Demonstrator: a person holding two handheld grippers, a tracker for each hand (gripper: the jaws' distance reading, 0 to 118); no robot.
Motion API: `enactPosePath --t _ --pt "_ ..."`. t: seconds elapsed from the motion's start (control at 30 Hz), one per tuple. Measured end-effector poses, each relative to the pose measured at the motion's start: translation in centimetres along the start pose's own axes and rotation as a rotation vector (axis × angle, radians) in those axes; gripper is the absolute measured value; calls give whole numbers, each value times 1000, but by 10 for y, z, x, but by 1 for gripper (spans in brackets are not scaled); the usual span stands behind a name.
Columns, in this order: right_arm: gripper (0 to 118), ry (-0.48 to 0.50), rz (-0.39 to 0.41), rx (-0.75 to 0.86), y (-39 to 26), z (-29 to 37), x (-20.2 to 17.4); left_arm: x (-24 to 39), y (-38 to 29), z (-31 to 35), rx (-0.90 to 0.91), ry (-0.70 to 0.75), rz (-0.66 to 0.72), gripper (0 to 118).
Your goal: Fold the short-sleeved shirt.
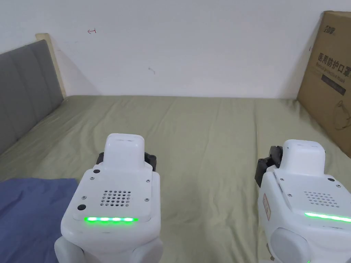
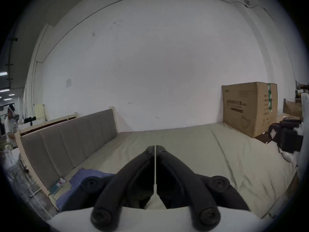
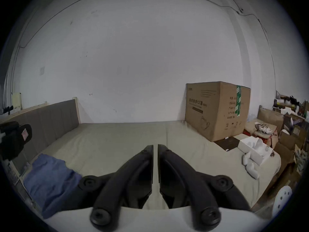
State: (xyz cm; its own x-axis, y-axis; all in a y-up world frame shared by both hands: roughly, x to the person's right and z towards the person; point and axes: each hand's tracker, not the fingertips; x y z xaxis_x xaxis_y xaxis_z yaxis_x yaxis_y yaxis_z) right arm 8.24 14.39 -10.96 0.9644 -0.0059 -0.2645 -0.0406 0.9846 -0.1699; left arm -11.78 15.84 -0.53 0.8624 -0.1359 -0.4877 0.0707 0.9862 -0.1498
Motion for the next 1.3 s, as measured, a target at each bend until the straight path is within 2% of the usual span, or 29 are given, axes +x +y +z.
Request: enactPosePath --t 0.07,0.2,0.33,0.5,0.67,0.8,0.9,1.07,1.3 --pt "3 -2 26 -2 -1 0 0 -1 -2 -3 -26 -78 31 0" --pt "1 11 11 -7 1 0 1 -1 -2 -6 -49 -80 56 0" --pt "0 9 43 -4 2 -1 -2 1 -1 -7 -48 -78 37 0" --pt "0 45 21 -12 6 -3 -6 -10 5 -6 -56 -93 72 0" --pt "0 173 18 -23 11 -9 -38 -42 9 5 -62 -37 94 0" --pt "0 332 10 -38 13 -13 -84 -85 6 25 -66 129 74 0" --pt "0 447 35 -51 13 -12 -120 -118 2 43 -70 200 125 0" --pt "0 591 56 -75 9 -1 -170 -158 -8 72 -95 353 142 0" --pt "0 671 99 -104 -3 8 -203 -180 -16 78 -131 419 106 0"
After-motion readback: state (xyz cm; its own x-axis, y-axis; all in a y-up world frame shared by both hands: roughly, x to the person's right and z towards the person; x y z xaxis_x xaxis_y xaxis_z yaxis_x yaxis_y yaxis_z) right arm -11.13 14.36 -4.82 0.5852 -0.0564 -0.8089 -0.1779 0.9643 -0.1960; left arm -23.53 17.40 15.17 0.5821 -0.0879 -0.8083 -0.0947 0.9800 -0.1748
